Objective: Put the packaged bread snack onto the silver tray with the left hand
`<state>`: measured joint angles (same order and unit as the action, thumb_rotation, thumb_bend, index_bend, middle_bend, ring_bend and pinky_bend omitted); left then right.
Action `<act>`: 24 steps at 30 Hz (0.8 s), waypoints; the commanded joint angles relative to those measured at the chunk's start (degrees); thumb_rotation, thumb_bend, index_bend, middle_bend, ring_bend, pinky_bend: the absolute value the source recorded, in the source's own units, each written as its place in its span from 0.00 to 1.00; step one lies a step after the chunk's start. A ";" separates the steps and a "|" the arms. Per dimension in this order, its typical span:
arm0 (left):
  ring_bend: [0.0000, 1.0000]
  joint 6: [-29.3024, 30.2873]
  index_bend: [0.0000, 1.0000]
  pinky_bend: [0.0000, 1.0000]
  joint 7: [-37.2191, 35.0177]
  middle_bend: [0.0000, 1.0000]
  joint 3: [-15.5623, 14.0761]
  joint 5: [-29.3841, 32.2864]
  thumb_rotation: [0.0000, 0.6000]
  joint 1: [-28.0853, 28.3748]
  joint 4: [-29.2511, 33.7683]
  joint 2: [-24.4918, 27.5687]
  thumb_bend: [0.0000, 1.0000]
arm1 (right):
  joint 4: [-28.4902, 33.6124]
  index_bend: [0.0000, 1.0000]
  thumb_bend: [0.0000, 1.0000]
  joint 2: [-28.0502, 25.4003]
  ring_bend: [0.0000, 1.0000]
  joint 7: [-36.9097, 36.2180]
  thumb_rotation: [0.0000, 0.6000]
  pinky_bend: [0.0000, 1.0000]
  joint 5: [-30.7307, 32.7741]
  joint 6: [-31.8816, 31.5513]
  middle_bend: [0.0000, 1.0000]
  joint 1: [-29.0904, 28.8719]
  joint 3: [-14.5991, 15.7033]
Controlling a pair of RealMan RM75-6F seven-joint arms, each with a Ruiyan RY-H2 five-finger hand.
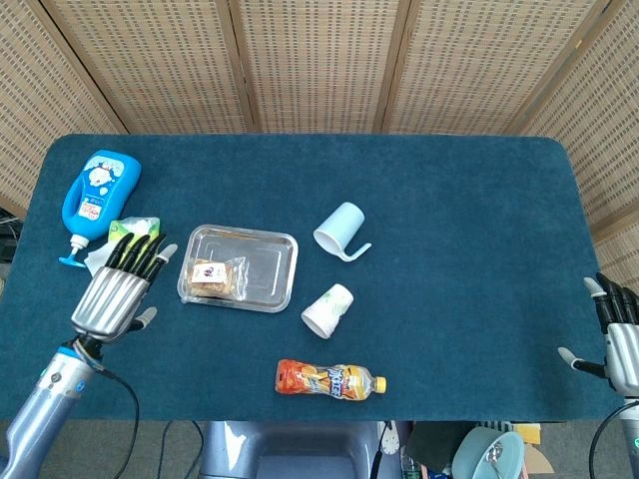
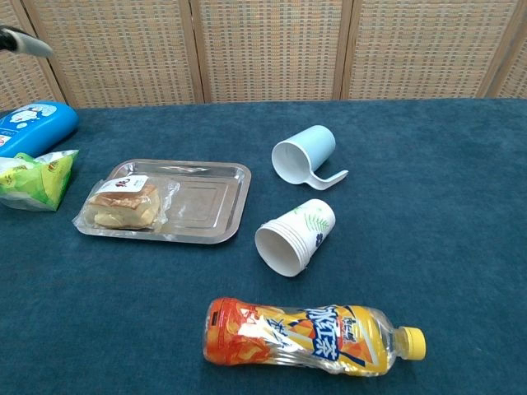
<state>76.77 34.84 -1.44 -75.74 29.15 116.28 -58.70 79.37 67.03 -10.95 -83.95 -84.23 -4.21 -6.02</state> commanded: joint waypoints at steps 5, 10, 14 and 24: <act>0.00 12.43 0.00 0.00 -3.88 0.00 -3.40 -10.19 1.00 -10.56 -0.01 6.02 0.28 | 1.94 0.00 0.08 -0.30 0.00 1.65 1.00 0.00 -1.06 -0.45 0.00 -0.22 0.38; 0.00 14.55 0.00 0.00 -9.73 0.00 -2.15 -9.28 1.00 -13.26 -5.55 5.70 0.30 | 4.79 0.00 0.09 -1.20 0.00 4.17 1.00 0.00 -1.67 -1.25 0.00 -0.19 0.42; 0.00 14.39 0.00 0.00 -13.92 0.00 -1.36 -9.12 1.00 -14.08 -8.07 5.63 0.30 | 6.99 0.00 0.09 -2.03 0.00 5.38 1.00 0.00 -1.62 -0.94 0.00 -0.36 0.46; 0.00 11.88 0.00 0.00 -19.43 0.00 0.68 -7.28 1.00 -15.11 -10.99 6.39 0.32 | 8.53 0.00 0.09 -2.43 0.00 7.27 1.00 0.00 -1.82 0.22 0.00 -1.07 0.85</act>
<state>88.27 15.29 -0.82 -82.41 14.51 105.21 -52.36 87.90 64.61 -3.69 -85.77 -84.02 -5.27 -5.17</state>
